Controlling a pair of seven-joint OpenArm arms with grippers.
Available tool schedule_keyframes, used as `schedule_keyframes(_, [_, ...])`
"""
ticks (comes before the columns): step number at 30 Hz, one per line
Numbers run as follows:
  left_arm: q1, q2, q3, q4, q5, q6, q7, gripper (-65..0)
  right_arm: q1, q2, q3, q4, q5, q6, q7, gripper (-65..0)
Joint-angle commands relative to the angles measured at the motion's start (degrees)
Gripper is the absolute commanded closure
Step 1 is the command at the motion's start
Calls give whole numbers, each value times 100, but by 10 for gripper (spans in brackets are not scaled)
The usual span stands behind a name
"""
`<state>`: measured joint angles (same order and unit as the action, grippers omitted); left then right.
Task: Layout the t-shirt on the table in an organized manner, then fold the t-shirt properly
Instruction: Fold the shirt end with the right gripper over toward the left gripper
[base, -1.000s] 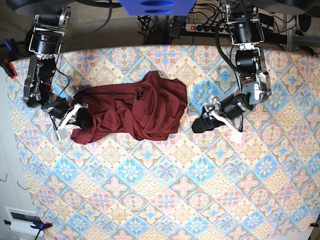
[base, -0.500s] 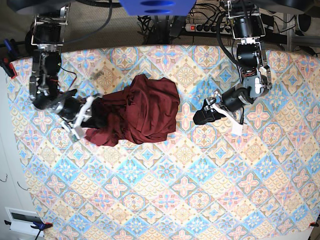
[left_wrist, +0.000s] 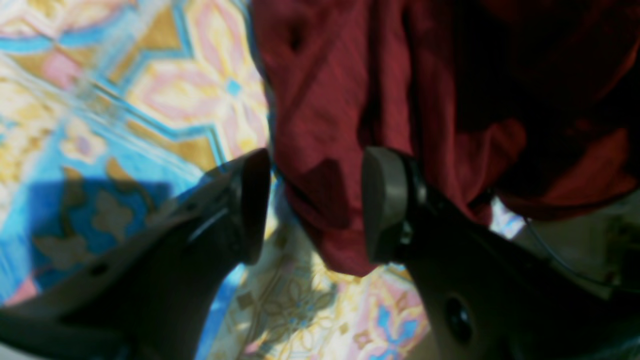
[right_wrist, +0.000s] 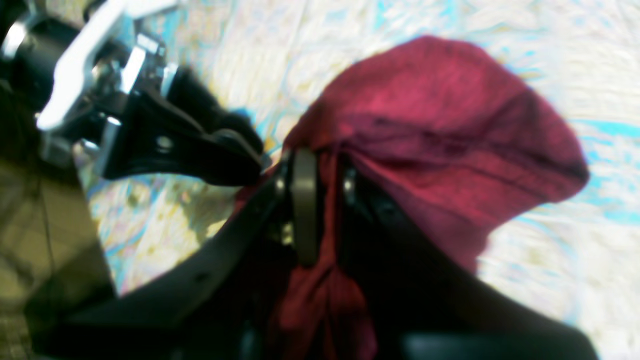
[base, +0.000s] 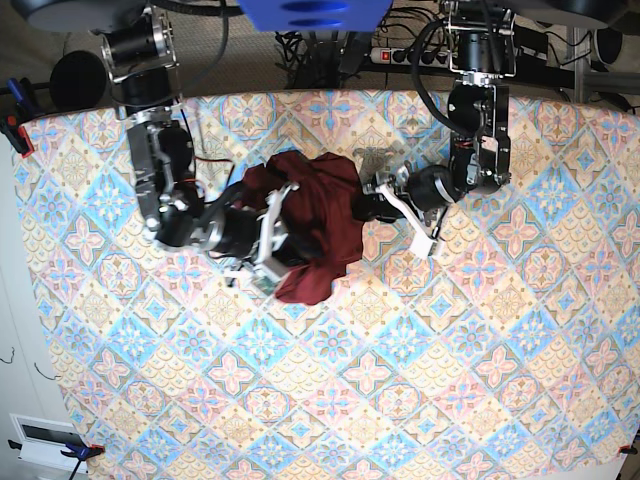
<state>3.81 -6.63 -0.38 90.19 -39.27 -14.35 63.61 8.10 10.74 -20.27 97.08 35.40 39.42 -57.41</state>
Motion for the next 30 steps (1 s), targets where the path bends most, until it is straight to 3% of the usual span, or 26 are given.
schedule_keyframes(1, [-87, 88, 7, 84, 28, -29, -80, -276, 206, -103, -105, 81, 25, 58, 163, -2])
schedule_keyframes(7, [-78, 290, -10, 84, 344, -29, -80, -276, 619, -551, -826, -534, -880, 58, 242, -37])
schedule_keyframes(11, [-69, 281, -19, 93, 335, -29, -80, -276, 636, -569, -1063, -631, -1531, 58, 690, -157])
schedule_keyframes(15, [-43, 281, -19, 102, 327, -29, -71, -276, 636, -507, -993, -200, -1540, 58, 743, -277])
schedule_keyframes(21, [282, 255, -335, 761, 28, -46, -27, -276, 285, 108, -193, 714, -1285, 58, 778, -285])
schedule_keyframes(26, [370, -141, -669, 981, -368, -46, -27, -276, -111, 170, 678, 688, -951, 58, 778, -285])
schedule_keyframes(30, [274, -211, -995, 981, -385, -38, -27, -276, -155, 170, 924, 380, -977, 58, 725, -285])
